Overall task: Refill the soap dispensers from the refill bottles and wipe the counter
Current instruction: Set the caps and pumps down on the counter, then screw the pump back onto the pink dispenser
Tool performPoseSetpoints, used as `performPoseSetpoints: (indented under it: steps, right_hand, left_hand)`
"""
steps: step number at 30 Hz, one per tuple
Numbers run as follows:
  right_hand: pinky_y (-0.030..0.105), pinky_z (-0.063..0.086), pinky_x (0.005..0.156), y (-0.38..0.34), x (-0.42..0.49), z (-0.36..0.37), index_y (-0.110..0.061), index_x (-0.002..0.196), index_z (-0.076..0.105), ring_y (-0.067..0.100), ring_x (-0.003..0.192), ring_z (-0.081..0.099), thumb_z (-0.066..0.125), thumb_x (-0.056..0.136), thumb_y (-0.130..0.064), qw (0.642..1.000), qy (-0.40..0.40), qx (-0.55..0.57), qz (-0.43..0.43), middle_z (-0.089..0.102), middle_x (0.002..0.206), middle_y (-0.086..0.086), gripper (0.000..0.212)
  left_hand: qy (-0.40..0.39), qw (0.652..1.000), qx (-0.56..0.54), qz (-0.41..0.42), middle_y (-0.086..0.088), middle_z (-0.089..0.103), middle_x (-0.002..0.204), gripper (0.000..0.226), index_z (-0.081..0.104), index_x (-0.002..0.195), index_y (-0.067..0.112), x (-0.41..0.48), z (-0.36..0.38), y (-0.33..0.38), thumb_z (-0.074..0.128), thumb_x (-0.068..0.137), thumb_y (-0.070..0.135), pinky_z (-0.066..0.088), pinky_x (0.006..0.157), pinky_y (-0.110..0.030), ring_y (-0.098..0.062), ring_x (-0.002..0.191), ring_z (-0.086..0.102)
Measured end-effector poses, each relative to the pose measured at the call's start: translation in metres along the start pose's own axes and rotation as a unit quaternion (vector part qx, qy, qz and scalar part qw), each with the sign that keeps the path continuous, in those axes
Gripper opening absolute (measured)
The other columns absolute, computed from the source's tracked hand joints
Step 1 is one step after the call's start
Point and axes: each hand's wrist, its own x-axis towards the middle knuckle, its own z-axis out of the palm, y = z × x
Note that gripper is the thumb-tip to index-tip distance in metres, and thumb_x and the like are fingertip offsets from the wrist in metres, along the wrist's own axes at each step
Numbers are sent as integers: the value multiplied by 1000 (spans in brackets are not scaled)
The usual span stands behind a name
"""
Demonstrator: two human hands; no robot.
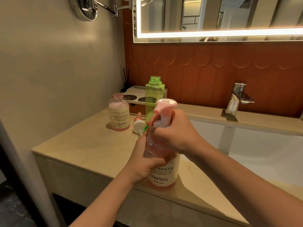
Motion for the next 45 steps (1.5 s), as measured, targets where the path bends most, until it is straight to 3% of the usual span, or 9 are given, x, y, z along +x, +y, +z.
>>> performPoseSetpoints:
  steps: [7, 12, 16, 18, 21, 31, 38, 41, 45]
  right_hand:
    - [27, 47, 68, -2, -2, 12, -21, 81, 60, 12, 81, 58, 71, 76, -22, 995, 80, -39, 52, 60, 79, -4, 12]
    - [20, 51, 72, -15, -4, -10, -8, 98, 61, 11, 81, 61, 60, 85, -36, 992, -119, -34, 37, 64, 88, 3, 31]
    - [17, 46, 81, -16, -2, -26, -37, 100, 50, 0, 94, 54, 46, 92, -37, 975, -214, -26, 53, 55, 102, -16, 10]
    - [16, 42, 83, -15, -1, -27, -43, 106, 47, -2, 102, 51, 47, 88, -43, 972, -226, -38, 45, 53, 113, -19, 18]
    - [18, 41, 89, -11, 3, -26, -30, 123, 50, 2, 113, 49, 48, 83, -49, 971, -227, -66, 41, 52, 127, -11, 44]
    - [28, 45, 92, 7, 17, -3, -14, 115, 58, 15, 106, 55, 53, 92, -31, 954, -166, -237, 74, 60, 121, 3, 29]
    - [33, 50, 89, 23, 38, 15, -13, 115, 57, 18, 98, 57, 59, 89, -30, 935, -124, -321, 90, 61, 116, 6, 31]
    - [29, 50, 84, 29, 50, 23, -16, 116, 55, 14, 92, 54, 61, 88, -31, 925, -114, -351, 85, 61, 116, 4, 33]
    - [31, 51, 84, 37, 70, 35, -20, 117, 53, 13, 91, 52, 64, 85, -36, 913, -101, -388, 76, 60, 116, 1, 38]
  left_hand:
    - [15, 999, 51, 5, 10, 66, 93, 48, 54, 102, 25, -3, 7, 13, 76, 68, 0, 47, 75, -8, 6, 93, 62]
    - [-38, 999, 33, -4, 9, 69, 96, 65, 52, 110, 23, -4, -4, 19, 71, 48, 25, 48, 83, -18, -7, 100, 64]
    - [-39, 999, 30, 5, 1, 68, 103, 68, 52, 113, 17, -10, -5, 23, 75, 52, 31, 49, 84, -23, -14, 101, 64]
    - [-36, 999, 37, 8, -4, 66, 108, 72, 49, 118, 14, -13, -11, 24, 76, 54, 33, 50, 85, -27, -17, 103, 63]
    - [-23, 999, 45, 9, -3, 64, 113, 78, 46, 125, 15, -19, -27, 25, 76, 55, 32, 50, 84, -24, -15, 105, 62]
    - [148, 986, 74, -25, 10, 60, 107, 76, 42, 109, 34, -31, -104, 23, 75, 40, 41, 52, 65, -14, 1, 90, 64]
    - [231, 964, 132, -29, 12, 58, 101, 56, 43, 99, 37, -17, -156, 15, 79, 66, 9, 46, 85, -35, -3, 92, 57]
    - [243, 953, 176, -36, 13, 55, 104, 50, 45, 99, 38, -8, -175, 10, 75, 70, 11, 45, 88, -36, -2, 93, 55]
    - [288, 922, 254, -57, -3, 44, 125, 64, 44, 127, 20, 6, -196, -2, 76, 72, 23, 41, 98, -40, -19, 112, 48]
